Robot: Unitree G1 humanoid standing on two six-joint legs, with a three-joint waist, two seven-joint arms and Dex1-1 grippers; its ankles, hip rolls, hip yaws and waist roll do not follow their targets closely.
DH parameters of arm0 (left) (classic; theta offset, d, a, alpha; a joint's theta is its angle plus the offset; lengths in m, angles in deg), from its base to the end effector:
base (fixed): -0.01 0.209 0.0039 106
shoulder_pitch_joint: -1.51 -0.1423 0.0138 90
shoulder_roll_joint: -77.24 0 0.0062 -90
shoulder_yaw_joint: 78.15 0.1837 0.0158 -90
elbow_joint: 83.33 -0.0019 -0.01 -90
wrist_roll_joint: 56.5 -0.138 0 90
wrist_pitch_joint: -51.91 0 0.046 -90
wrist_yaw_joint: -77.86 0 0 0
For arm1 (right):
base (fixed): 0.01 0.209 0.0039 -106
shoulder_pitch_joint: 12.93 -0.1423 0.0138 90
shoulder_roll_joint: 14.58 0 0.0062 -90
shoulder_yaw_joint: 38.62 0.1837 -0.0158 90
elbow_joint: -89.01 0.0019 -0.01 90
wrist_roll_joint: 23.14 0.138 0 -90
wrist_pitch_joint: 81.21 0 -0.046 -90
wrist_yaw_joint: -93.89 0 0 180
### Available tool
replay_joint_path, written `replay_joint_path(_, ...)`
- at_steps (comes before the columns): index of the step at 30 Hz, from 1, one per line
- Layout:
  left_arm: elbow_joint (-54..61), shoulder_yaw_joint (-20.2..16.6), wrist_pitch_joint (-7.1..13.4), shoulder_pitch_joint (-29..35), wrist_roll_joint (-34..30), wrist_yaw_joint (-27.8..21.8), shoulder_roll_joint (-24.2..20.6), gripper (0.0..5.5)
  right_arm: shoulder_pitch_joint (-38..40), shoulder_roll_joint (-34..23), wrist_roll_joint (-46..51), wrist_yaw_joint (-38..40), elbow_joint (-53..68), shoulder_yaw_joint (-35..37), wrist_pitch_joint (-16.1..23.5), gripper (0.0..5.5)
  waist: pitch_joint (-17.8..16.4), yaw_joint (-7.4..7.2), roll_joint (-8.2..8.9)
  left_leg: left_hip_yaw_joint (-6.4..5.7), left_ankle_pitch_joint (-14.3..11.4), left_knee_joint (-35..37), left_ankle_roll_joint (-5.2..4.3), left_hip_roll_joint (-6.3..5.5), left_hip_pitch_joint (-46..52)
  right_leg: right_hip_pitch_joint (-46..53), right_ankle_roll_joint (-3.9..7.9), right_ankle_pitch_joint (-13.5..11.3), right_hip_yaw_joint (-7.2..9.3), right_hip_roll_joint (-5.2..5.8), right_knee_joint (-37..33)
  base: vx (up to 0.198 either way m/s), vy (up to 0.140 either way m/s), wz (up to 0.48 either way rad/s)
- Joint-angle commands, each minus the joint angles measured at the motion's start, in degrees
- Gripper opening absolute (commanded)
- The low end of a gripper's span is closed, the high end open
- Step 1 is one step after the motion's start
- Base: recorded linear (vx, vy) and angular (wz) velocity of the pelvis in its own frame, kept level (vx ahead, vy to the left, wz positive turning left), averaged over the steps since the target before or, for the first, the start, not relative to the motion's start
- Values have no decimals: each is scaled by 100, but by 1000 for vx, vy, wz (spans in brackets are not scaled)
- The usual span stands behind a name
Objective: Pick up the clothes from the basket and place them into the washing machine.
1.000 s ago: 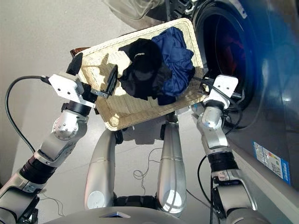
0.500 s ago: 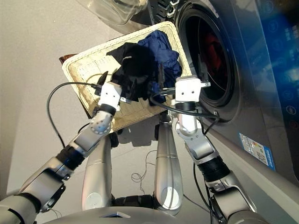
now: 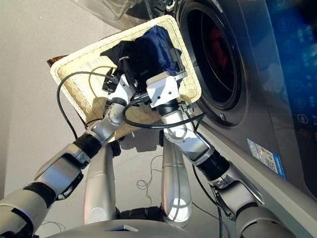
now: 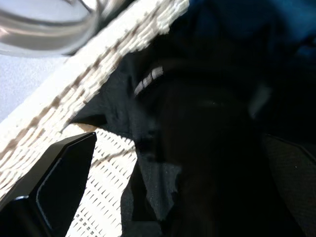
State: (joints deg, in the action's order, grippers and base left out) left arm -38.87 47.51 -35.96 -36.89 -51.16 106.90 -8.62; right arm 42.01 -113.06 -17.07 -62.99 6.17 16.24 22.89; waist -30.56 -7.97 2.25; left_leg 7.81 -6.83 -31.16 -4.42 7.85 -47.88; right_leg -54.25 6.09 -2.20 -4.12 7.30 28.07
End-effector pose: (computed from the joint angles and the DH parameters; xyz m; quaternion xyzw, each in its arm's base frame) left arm 0.3321 0.0761 0.1114 0.2715 -0.1067 -0.0014 0.9565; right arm 0.2447 -0.0765 0.1687 -0.0980 -0.3966 0.1803 0.8947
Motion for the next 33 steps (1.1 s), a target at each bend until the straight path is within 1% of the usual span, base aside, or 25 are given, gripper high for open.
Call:
replay_joint_path(1,-541,-70,55,442,-241,200,287,550,-135,173,213,-50,638,-53,292,550,76,61,88,-146,362,-39,-114,78,-315,59,107,332,135,24,280,0,0,0)
replay_joint_path(4,-869,-91,-25,645,-236,189,364,550,-173,168,254,-79,666,-111,281,550,76,23,106,-143,350,-79,-111,81,-366,17,111,318,130,16,297,0,0,0)
replay_joint_path(13,-1101,-84,-28,726,-216,9,349,550,-145,181,477,-225,679,-143,311,550,76,-14,117,-145,333,-131,-109,88,-444,-48,117,286,108,-7,302,0,0,0)
replay_joint_path(14,-1103,-88,-30,730,-216,5,353,522,-139,174,482,-231,682,-144,316,550,76,-15,119,-142,332,-131,-110,92,-443,-45,117,286,109,-7,300,0,0,0)
replay_joint_path(15,-1096,-73,-27,741,-229,0,354,263,-129,167,491,-238,688,-147,321,550,76,-19,117,-137,336,-121,-113,97,-439,-48,119,279,119,-8,296,0,0,0)
replay_joint_path(16,-1082,-75,-22,733,-231,2,354,106,-123,166,501,-242,688,-151,323,550,76,-18,118,-134,336,-124,-110,92,-443,-53,117,275,120,-12,297,0,0,0)
replay_joint_path(17,-1082,-75,-22,733,-231,2,354,0,-123,167,501,-242,688,-151,323,550,76,-18,118,-135,336,-124,-110,92,-443,-53,117,275,120,-12,297,0,0,0)
replay_joint_path(23,-1091,-88,-2,660,-257,-42,352,0,-60,138,584,-298,628,-128,347,550,76,-27,123,-135,341,-86,-103,70,-399,6,117,244,125,-12,242,0,0,0)
replay_joint_path(26,-840,-51,42,556,-286,-50,310,0,22,53,539,-287,603,-36,310,550,76,-20,122,-130,347,-59,-96,60,-341,64,121,241,140,-6,233,0,0,0)
replay_joint_path(30,-137,22,130,250,-432,-24,134,0,185,-147,257,-67,555,308,235,550,76,14,131,-138,345,-5,-80,36,-234,177,125,251,157,-8,191,0,0,0)
replay_joint_path(33,752,-39,249,-199,-444,16,-74,0,428,-340,214,59,537,709,231,550,76,65,120,-160,344,49,-68,13,-138,278,121,266,177,9,167,0,0,0)
